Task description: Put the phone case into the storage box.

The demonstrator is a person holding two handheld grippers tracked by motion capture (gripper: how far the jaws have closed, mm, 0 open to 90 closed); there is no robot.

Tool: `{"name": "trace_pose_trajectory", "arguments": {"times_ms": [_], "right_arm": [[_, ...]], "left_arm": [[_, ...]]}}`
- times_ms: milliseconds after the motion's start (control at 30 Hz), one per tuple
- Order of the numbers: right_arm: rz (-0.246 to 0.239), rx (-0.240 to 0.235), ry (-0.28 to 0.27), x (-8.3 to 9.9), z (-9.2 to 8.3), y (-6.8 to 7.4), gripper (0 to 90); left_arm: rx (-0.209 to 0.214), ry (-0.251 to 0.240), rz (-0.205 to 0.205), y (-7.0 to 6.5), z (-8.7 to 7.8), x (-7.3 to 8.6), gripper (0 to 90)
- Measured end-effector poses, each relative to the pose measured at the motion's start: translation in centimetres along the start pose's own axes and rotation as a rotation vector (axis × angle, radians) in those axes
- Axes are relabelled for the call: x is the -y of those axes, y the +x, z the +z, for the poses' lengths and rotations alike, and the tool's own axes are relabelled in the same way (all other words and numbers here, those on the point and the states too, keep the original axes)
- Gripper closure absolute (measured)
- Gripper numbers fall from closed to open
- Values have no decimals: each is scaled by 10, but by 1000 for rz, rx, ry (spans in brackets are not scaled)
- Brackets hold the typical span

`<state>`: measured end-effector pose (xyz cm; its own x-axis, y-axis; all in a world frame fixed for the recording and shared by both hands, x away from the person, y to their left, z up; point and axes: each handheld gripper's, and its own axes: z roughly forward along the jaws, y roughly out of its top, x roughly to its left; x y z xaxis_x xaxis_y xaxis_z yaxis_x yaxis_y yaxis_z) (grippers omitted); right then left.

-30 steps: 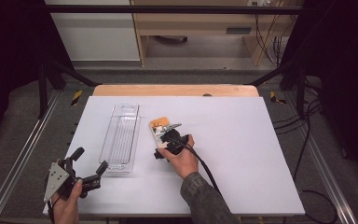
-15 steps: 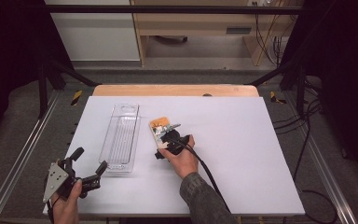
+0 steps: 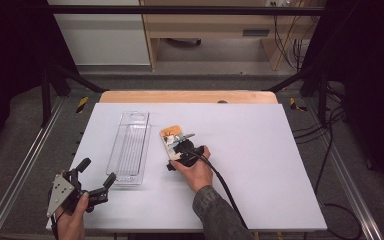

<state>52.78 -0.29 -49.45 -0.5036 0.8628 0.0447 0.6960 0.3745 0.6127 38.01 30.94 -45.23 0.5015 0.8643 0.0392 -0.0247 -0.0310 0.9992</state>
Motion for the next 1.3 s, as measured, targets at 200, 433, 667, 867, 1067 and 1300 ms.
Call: {"name": "trace_pose_trajectory", "arguments": {"times_ms": [200, 433, 667, 867, 1067, 1300], "right_arm": [[2, -3, 5, -1, -1, -1, 94], [-20, -18, 21, -1, -3, -4, 111], [-29, -33, 22, -2, -6, -9, 121], [-37, -41, 16, -3, -12, -13, 123], [-41, -49, 11, -4, -23, -19, 124], [-45, -61, 10, -1, -37, -28, 127]], "left_arm": [[2, -2, -1, -1, 0, 0, 25], [1, -1, 0, 0, 0, 0, 25], [0, -4, -2, 0, 0, -1, 26], [-1, -5, -1, 0, 0, -1, 26], [-3, -6, 2, 0, 0, -2, 26], [-2, -8, 7, -2, 0, -3, 26]]}}
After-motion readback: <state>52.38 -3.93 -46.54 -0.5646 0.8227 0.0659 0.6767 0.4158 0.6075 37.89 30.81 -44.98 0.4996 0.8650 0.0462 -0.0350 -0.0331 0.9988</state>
